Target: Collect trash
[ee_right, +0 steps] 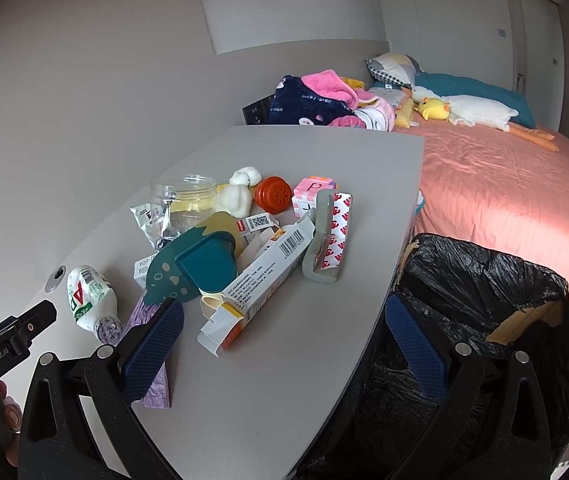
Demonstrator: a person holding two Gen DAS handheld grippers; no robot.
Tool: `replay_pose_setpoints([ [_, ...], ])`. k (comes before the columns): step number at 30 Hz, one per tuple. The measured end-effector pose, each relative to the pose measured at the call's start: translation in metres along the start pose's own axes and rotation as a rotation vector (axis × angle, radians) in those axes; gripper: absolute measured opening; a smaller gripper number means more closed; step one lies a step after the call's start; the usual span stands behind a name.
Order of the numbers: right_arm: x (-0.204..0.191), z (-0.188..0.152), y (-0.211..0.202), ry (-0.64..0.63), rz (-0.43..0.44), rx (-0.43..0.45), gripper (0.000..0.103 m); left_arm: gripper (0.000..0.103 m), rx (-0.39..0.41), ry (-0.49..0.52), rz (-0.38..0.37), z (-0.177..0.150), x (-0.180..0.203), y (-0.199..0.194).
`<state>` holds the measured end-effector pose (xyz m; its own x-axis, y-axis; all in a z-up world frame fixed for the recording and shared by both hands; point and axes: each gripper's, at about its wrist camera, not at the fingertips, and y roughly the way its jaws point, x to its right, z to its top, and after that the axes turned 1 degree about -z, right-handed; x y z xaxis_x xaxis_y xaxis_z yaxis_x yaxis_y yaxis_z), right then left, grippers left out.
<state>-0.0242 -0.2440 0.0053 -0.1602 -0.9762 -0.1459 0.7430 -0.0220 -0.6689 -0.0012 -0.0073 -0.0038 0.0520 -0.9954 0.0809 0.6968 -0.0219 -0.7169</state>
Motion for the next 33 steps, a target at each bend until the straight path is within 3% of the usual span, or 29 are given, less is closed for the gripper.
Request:
replay_pose_setpoints([
  [26,0.001,0.0,0.002,0.0,-0.004,-0.006,0.1,0.097,-0.008,0.002,-0.002,-0.001,0.0,0.004],
  [33,0.023,0.008,0.006,0.05,-0.003,0.004,0.1,0.097,-0.015,-0.021,0.009,0.0,-0.003,0.007],
])
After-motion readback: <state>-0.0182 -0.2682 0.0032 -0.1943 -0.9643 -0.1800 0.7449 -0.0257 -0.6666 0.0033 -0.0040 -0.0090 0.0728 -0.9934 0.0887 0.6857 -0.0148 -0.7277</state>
